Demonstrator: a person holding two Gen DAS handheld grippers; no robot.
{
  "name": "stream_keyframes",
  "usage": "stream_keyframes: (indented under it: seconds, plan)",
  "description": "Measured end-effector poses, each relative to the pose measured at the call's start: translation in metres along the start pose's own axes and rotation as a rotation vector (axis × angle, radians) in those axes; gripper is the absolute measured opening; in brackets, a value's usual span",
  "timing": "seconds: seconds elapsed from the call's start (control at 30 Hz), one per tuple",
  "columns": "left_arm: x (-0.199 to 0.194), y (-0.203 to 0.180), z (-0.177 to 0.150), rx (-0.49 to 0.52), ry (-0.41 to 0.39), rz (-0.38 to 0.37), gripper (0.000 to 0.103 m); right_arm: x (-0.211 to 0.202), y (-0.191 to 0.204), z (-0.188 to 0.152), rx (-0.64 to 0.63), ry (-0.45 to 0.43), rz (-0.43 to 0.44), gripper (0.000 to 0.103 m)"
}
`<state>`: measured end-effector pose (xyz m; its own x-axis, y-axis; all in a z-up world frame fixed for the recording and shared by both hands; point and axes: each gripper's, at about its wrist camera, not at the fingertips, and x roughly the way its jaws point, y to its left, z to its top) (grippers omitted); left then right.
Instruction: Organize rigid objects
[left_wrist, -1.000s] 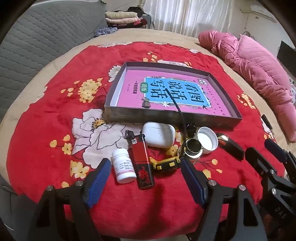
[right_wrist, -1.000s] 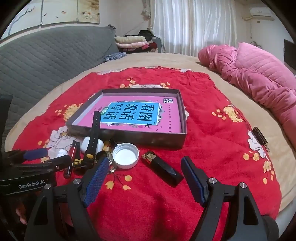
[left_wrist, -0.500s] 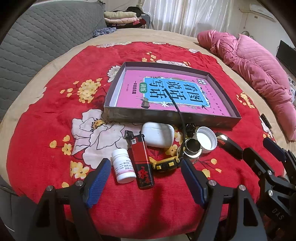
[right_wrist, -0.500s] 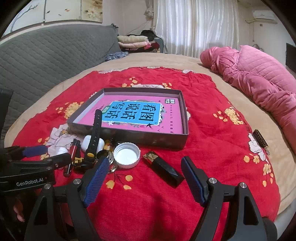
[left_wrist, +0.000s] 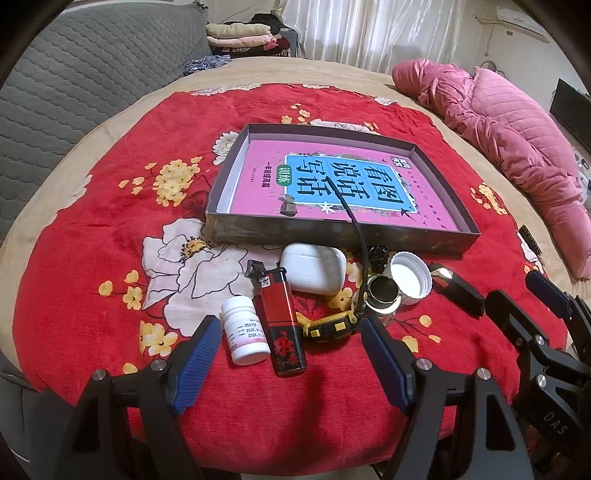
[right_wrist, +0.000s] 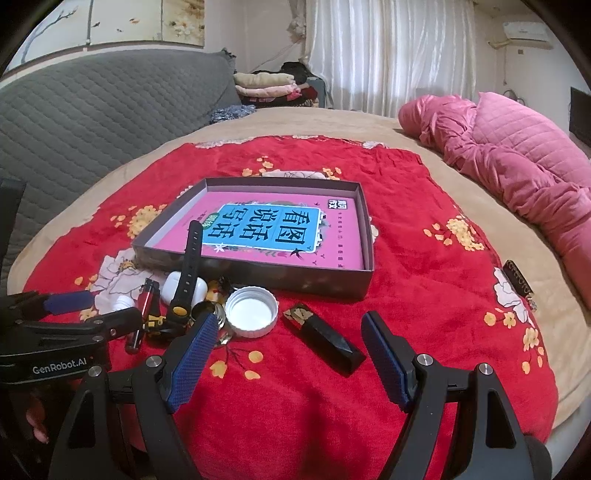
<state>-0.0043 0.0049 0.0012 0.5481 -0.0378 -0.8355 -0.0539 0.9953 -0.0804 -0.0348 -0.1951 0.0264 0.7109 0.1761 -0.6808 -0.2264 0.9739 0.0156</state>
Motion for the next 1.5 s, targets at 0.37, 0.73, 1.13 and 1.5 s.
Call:
stream_keyframes:
  seconds: [0.37, 0.73, 1.13, 1.5]
  plan:
    - [-0.0022, -0.0011, 0.0004, 0.0, -0.006, 0.0, 0.077, -0.0014, 0.0002, 0.0011, 0.008, -0.016, -0.005, 0.081]
    - [-0.0019, -0.0032, 0.0005, 0.011, -0.015, 0.005, 0.077, -0.0031, 0.0015, 0.0025, 0.004, -0.023, -0.007, 0.081]
    - [-0.0072, 0.0011, 0.0038, 0.004, -0.035, 0.003, 0.077, -0.0063, 0.0021, 0.003, -0.005, -0.037, -0.008, 0.081]
    - [-0.0046, 0.0027, 0.0037, 0.007, -0.032, 0.009, 0.077, -0.0039, 0.0014, 0.0019, -0.003, -0.029, -0.011, 0.081]
